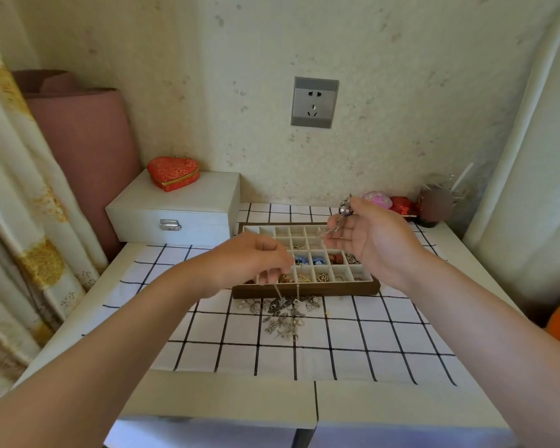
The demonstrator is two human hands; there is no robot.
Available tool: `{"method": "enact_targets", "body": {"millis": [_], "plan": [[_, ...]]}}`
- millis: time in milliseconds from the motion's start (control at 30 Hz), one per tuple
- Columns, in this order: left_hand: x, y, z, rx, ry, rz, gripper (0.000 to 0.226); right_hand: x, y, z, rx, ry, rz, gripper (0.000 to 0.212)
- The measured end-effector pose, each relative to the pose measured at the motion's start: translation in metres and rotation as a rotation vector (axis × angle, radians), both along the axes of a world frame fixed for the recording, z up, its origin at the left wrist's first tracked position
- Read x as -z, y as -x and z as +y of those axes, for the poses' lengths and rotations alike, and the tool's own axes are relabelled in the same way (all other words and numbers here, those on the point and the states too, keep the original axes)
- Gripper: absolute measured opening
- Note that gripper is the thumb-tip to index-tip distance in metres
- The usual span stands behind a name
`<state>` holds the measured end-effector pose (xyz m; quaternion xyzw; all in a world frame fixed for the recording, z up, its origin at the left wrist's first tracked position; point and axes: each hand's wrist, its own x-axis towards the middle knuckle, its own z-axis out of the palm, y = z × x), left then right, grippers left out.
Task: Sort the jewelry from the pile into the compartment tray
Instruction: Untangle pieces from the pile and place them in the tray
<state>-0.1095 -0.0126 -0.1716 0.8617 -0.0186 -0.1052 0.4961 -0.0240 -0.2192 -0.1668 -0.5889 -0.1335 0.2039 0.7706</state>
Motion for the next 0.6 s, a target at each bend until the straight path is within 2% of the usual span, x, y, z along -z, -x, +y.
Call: {"method": "enact_targets", "body": {"millis": [167,300,333,500,600], "plan": [[-0.011,0.001,0.017,-0.105,0.111,-0.106,0.035,-0.003,-0.006,-0.011,0.135,-0.036,0.050,0.027],[-0.015,-0.001,0.024,-0.176,0.434,-0.060,0.025,-0.002,-0.012,-0.016,0.215,-0.035,0.084,0.027],[-0.015,-0.002,0.026,-0.189,0.397,-0.071,0.023,-0.001,-0.015,-0.016,0.234,-0.030,0.088,0.026],[-0.007,-0.006,0.035,-0.125,-0.275,-0.198,0.003,0.004,-0.029,-0.024,0.313,-0.031,0.098,0.016],[-0.004,-0.009,0.035,0.003,-0.561,-0.130,0.012,0.005,-0.031,-0.023,0.333,-0.011,0.108,0.013]]}}
